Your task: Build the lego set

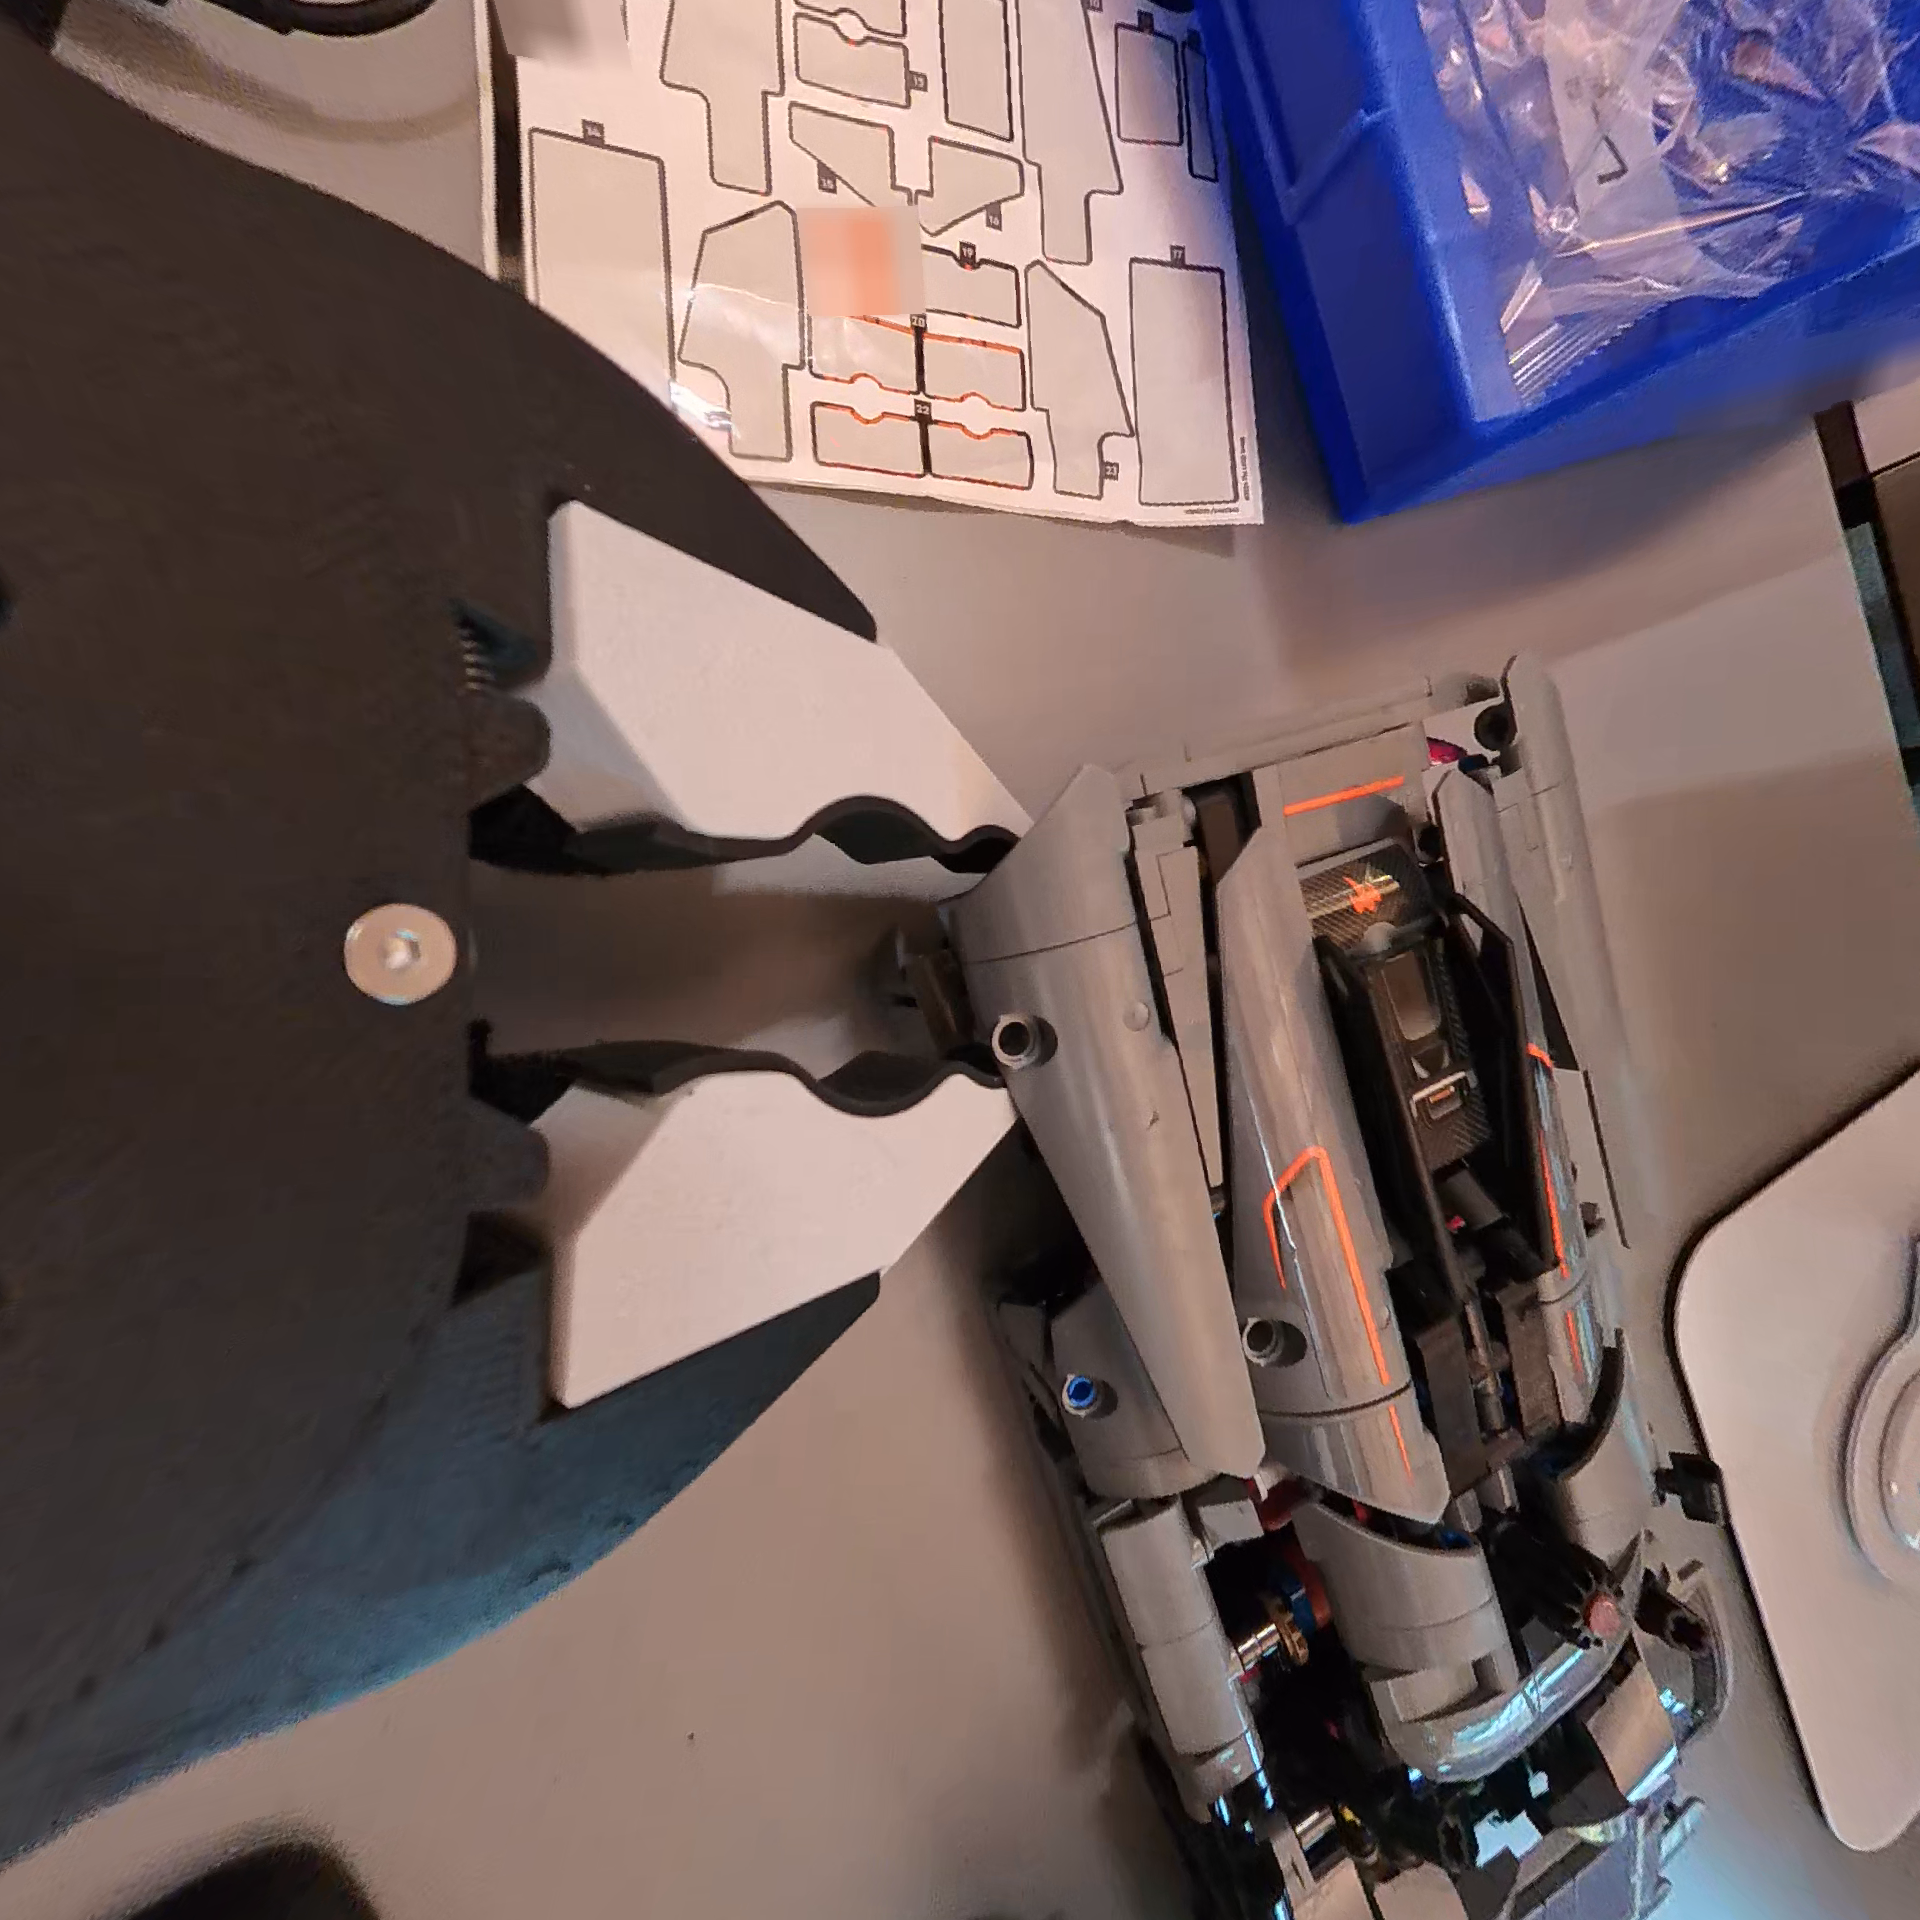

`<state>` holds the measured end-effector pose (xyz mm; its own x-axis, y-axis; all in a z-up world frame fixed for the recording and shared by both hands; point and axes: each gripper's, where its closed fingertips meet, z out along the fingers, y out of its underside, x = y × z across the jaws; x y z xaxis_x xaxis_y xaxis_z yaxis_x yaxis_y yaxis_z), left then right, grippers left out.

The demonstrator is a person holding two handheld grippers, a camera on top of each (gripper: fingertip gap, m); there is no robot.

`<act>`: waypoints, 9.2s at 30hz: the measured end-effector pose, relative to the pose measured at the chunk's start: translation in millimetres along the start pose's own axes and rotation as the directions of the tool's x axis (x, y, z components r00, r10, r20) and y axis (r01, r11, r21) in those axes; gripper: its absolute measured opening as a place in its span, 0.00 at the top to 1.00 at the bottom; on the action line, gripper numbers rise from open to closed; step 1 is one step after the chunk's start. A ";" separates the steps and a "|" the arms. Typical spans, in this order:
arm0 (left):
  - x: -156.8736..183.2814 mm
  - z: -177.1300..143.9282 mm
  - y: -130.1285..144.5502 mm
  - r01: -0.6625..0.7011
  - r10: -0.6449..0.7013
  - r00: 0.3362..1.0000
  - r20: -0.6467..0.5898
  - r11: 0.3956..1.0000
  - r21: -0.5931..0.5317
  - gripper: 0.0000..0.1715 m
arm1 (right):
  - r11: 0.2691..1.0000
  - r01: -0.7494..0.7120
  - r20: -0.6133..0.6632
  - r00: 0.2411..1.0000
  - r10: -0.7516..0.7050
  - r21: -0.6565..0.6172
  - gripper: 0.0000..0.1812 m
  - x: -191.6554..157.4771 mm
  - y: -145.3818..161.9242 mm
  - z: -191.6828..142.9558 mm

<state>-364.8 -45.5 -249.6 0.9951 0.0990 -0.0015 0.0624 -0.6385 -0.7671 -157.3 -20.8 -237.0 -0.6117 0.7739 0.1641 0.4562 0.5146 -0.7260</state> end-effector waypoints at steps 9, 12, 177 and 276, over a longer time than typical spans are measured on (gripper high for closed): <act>10.4 -11.5 1.4 0.044 -0.043 0.999 0.020 0.997 -0.058 0.83 | 1.000 -0.022 -0.037 0.999 0.022 0.005 0.89 8.4 5.4 -13.4; 15.1 -18.1 3.9 0.058 -0.056 0.998 0.033 0.996 -0.065 0.83 | 1.000 -0.018 -0.036 0.999 0.018 0.010 0.88 6.5 5.0 -18.3; 23.2 -32.9 -71.8 -0.287 0.229 0.950 0.210 0.906 0.311 0.68 | 0.951 -0.305 0.077 0.950 0.301 0.043 0.64 -21.6 -8.5 -67.9; 18.9 0.7 -82.8 -0.064 0.025 0.993 0.115 0.937 0.344 0.58 | 0.913 0.096 0.297 0.955 0.028 -0.396 0.77 156.3 -125.9 28.1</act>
<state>-351.2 9.8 -186.6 0.9808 0.1702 -0.0947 -0.0314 -0.3414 -0.9394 -328.5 25.0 -138.8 -0.7627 0.6438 -0.0620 0.6139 0.6905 -0.3825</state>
